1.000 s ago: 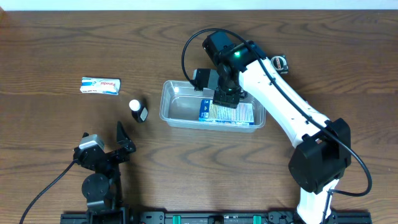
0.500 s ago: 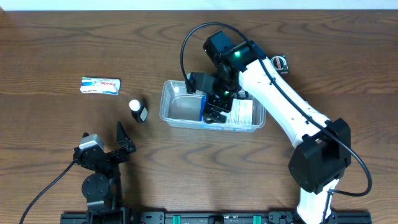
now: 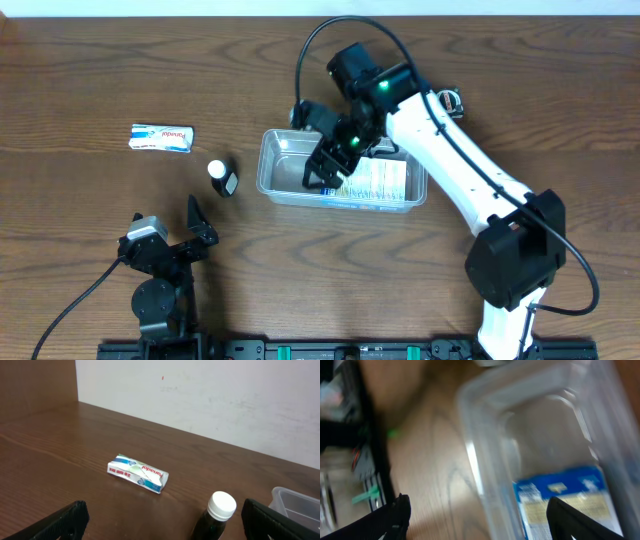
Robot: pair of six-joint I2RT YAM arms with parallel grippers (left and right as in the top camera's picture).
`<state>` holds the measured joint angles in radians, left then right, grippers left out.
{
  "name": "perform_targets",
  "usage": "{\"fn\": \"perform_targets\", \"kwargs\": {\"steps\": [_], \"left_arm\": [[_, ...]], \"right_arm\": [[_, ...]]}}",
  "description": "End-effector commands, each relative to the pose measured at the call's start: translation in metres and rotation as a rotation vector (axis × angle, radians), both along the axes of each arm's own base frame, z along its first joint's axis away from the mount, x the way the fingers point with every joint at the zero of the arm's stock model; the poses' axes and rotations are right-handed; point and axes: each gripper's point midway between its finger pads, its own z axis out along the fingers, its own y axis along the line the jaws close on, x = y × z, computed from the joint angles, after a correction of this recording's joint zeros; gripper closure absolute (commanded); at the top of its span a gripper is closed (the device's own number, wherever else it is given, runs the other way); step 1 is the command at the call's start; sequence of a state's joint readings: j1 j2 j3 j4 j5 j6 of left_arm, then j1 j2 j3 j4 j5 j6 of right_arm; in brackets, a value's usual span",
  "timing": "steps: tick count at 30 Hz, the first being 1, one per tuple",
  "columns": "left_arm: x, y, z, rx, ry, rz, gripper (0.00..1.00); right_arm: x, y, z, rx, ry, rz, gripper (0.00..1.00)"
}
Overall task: Pack container
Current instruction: 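Move right gripper to the red Panadol box and grasp it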
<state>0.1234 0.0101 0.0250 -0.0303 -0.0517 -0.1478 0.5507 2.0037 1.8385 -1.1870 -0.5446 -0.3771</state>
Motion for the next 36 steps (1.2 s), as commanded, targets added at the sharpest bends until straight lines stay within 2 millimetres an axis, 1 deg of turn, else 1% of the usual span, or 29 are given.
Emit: {"fn": "perform_targets", "kwargs": {"steps": [1, 6, 8, 9, 10, 11, 12, 13, 15, 18, 19, 22, 26, 31, 35, 36], "left_arm": [[-0.001, 0.003, -0.018, 0.014, 0.058, 0.014, 0.02], [-0.001, 0.003, -0.018, 0.014, 0.058, 0.014, 0.02], [-0.001, 0.003, -0.018, 0.014, 0.057, 0.014, 0.02], [-0.001, 0.003, -0.018, 0.014, 0.057, 0.014, 0.02], [-0.001, 0.003, -0.018, 0.014, 0.058, 0.014, 0.02], [-0.001, 0.003, -0.018, 0.014, 0.057, 0.014, 0.02], [-0.001, 0.003, -0.018, 0.014, 0.058, 0.014, 0.02], [-0.001, 0.003, -0.018, 0.014, 0.058, 0.014, 0.02], [-0.001, 0.003, -0.018, 0.014, 0.058, 0.014, 0.02], [-0.001, 0.003, -0.018, 0.014, 0.057, 0.014, 0.02], [-0.001, 0.003, -0.018, 0.014, 0.058, 0.014, 0.02], [-0.001, 0.003, -0.018, 0.014, 0.057, 0.014, 0.02], [-0.001, 0.003, -0.018, 0.014, 0.057, 0.014, 0.02], [-0.001, 0.003, -0.018, 0.014, 0.058, 0.014, 0.02], [-0.001, 0.003, -0.018, 0.014, 0.058, 0.014, 0.02], [-0.001, 0.003, -0.018, 0.014, 0.058, 0.014, 0.02]], "right_arm": [[0.043, -0.035, 0.018, -0.079, -0.027, -0.312, 0.14], [0.086, -0.083, 0.050, -0.116, -0.150, -0.552, 0.14], [0.102, -0.107, 0.059, -0.169, -0.219, -0.638, 0.10], [0.113, -0.128, 0.064, -0.224, -0.279, -0.703, 0.05], [0.122, -0.145, 0.066, -0.272, -0.324, -0.752, 0.03], [0.133, -0.167, 0.069, -0.329, -0.379, -0.817, 0.03], [0.140, -0.183, 0.070, -0.366, -0.412, -0.861, 0.02], [0.146, -0.197, 0.069, -0.391, -0.426, -0.894, 0.02], [0.150, -0.218, 0.064, -0.407, -0.394, -0.962, 0.03], [0.138, -0.250, 0.051, -0.428, -0.271, -1.107, 0.02], [0.130, -0.263, 0.046, -0.447, -0.217, -1.166, 0.01], [0.108, -0.287, 0.032, -0.476, -0.073, -1.265, 0.01], [0.081, -0.299, 0.007, -0.487, 0.125, -1.368, 0.01], [0.053, -0.318, -0.042, -0.598, 0.257, -1.575, 0.01], [0.028, -0.319, -0.086, -0.649, 0.363, -1.750, 0.01], [0.023, -0.319, -0.094, -0.655, 0.379, -1.781, 0.01]]}}
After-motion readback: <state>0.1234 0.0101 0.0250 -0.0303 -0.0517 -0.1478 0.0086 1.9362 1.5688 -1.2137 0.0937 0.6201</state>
